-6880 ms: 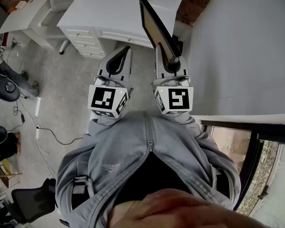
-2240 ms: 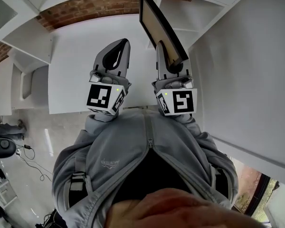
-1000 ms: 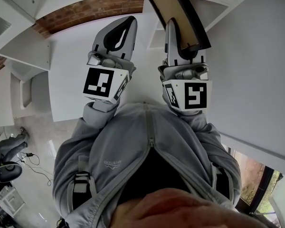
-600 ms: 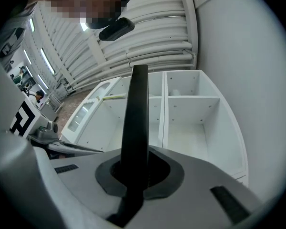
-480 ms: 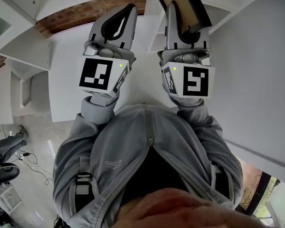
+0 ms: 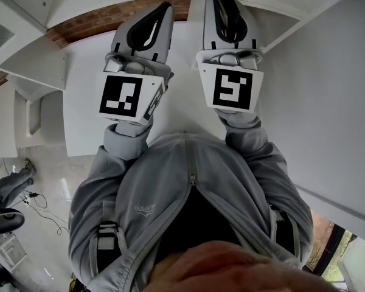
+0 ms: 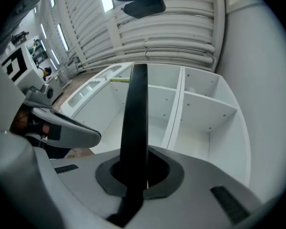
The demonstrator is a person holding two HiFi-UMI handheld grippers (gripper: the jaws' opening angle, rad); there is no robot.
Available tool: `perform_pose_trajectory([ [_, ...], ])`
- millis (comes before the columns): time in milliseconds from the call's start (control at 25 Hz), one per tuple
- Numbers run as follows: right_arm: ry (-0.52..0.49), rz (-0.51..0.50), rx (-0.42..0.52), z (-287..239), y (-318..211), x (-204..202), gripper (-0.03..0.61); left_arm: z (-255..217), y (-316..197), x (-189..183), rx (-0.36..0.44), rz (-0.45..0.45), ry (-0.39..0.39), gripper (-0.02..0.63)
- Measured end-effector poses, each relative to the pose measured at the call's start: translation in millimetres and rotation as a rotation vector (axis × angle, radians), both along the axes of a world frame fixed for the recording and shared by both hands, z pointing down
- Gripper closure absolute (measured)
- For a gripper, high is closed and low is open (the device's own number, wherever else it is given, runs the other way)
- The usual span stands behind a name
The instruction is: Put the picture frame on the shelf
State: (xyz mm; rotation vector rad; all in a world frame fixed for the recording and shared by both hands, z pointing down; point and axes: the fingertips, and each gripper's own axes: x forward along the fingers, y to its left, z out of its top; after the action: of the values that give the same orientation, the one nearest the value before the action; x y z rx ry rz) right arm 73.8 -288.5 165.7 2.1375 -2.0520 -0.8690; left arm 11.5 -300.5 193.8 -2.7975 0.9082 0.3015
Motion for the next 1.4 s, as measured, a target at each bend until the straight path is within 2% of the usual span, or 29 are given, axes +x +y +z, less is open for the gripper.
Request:
perform_pose_trajectory([
  [200, 0.153, 0.072, -0.069, 5.8, -9.9, -4.7, 0.545, -0.5, -0.9, -3.2, -0.003, 0.000, 0.008, 0.607],
  [360, 0.237, 0.119, -0.111, 9.4, -19.4, -11.2, 0.545, -1.4, -3.0, -6.6, -0.007, 0.005, 0.017, 0.606],
  [1120, 0.467, 0.227, -0.246, 21.1, -54.4, -21.4, 0.545, -3.4, -5.7, -25.4, -0.027, 0.013, 0.034, 0.606],
  [1320, 0.502, 0.239, -0.262, 21.6, -55.7, -19.3, 0.545, -10.8, 2.9, -28.7, -0.003, 0.017, 0.044, 0.603],
  [1400, 0.515, 0.242, -0.267, 22.1, -57.5, -19.3, 0.545, -14.6, 4.3, -30.5, 0.008, 0.018, 0.051, 0.582],
])
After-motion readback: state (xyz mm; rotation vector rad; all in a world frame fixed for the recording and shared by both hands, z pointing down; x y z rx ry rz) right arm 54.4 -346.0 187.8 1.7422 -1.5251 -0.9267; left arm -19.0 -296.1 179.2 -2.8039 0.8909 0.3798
